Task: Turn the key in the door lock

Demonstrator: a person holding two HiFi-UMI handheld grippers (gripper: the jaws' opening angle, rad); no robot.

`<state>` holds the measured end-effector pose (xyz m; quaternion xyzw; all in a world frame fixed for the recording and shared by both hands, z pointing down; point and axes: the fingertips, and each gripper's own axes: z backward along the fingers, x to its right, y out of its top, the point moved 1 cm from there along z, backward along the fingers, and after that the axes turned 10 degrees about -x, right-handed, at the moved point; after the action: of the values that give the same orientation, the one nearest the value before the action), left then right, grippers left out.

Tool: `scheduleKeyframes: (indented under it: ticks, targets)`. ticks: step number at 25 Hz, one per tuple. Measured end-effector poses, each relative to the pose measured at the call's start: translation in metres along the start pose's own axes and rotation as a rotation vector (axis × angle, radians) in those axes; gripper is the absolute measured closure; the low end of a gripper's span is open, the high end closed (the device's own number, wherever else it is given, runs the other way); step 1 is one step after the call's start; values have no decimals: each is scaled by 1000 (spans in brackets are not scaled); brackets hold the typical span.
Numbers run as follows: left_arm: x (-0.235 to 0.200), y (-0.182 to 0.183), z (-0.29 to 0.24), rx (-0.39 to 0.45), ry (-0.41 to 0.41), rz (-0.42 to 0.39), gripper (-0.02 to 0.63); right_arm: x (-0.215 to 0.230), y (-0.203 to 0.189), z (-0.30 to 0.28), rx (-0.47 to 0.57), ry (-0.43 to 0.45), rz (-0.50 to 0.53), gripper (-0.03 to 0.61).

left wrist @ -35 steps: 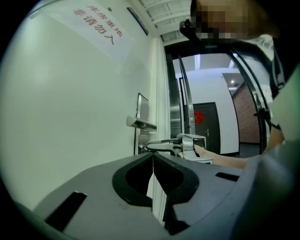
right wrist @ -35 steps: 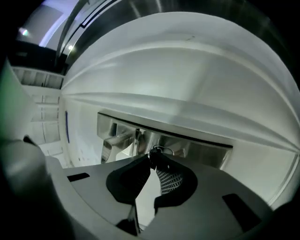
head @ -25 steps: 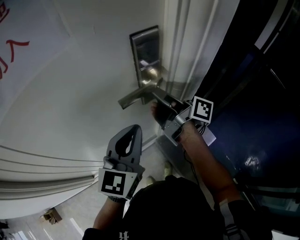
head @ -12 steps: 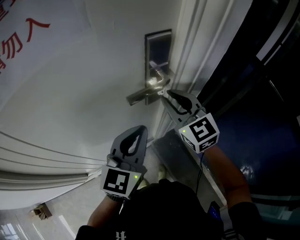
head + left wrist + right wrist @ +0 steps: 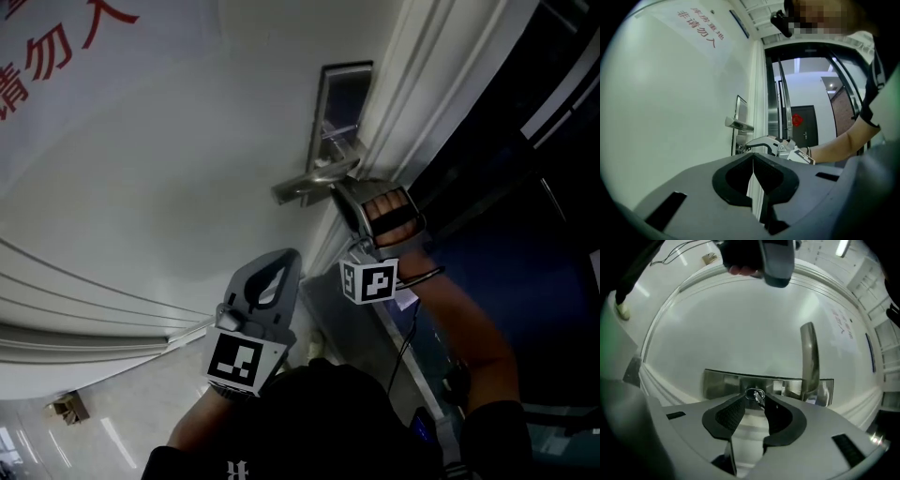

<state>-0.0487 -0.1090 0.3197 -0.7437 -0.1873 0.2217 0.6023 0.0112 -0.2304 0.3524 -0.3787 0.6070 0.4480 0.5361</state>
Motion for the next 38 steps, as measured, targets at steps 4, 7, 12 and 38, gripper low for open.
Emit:
scheduleKeyframes:
  ticks: [4, 7, 12, 38]
  targets:
    - [-4, 0, 2, 2, 6, 7, 606, 9, 1, -8, -14, -53, 18, 500]
    - [-5, 0, 2, 5, 7, 7, 606, 11, 1, -8, -26, -38, -23, 514]
    - [-4, 1, 1, 8, 4, 4, 606, 15, -1, -9, -37, 57, -286, 527]
    - [-1, 5, -11, -8, 12, -24, 606, 2, -28, -16, 234, 856, -2755, 555]
